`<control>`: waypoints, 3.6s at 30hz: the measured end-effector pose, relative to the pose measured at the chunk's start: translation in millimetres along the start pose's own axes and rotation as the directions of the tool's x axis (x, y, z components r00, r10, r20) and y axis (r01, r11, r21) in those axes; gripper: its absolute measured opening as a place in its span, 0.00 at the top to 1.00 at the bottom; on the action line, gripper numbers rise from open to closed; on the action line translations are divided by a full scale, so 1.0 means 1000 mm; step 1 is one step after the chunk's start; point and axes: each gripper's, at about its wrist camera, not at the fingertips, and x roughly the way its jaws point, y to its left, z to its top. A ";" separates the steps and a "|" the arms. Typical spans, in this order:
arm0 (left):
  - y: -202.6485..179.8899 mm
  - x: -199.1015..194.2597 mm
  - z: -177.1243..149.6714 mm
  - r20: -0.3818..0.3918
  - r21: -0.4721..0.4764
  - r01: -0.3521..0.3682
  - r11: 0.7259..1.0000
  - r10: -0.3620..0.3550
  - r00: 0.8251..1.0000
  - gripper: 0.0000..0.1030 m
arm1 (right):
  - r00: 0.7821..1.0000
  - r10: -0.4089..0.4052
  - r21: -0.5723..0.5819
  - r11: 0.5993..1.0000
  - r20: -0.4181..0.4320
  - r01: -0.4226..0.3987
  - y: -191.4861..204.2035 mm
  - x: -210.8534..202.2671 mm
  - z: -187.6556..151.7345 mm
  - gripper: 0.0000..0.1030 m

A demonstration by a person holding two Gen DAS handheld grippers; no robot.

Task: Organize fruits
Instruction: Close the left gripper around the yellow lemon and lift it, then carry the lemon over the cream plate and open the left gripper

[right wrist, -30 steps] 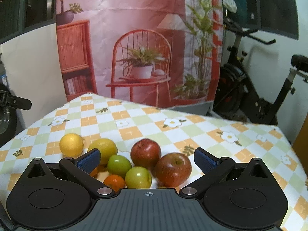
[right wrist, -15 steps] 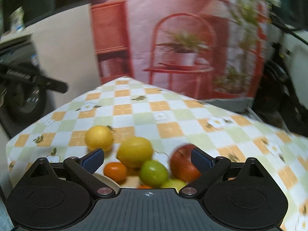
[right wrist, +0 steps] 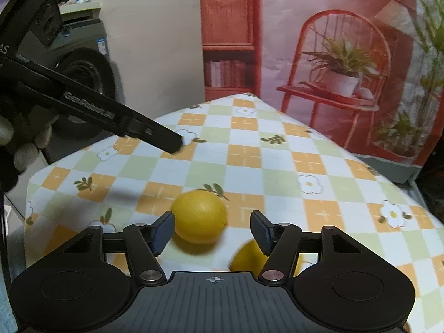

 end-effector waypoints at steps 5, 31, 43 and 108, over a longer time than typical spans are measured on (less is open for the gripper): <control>0.006 0.014 -0.001 -0.018 -0.050 0.052 0.997 -0.053 0.998 0.61 | 0.999 0.019 0.015 1.000 -0.034 -0.019 0.006 0.020 0.003 0.46; 0.025 0.053 -0.014 -0.094 -0.157 0.143 0.977 -0.159 0.983 0.60 | 0.993 -0.023 0.014 1.000 -0.113 0.025 0.008 0.052 0.003 0.41; 0.043 0.061 -0.015 -0.079 -0.247 0.186 0.951 -0.212 0.974 0.60 | 0.992 -0.018 0.021 1.000 -0.123 0.021 0.006 0.062 0.004 0.45; -0.039 0.014 -0.073 -0.175 0.003 0.165 0.986 -0.162 0.971 0.64 | 0.997 0.076 0.211 0.974 0.013 -0.077 0.037 -0.035 -0.087 0.45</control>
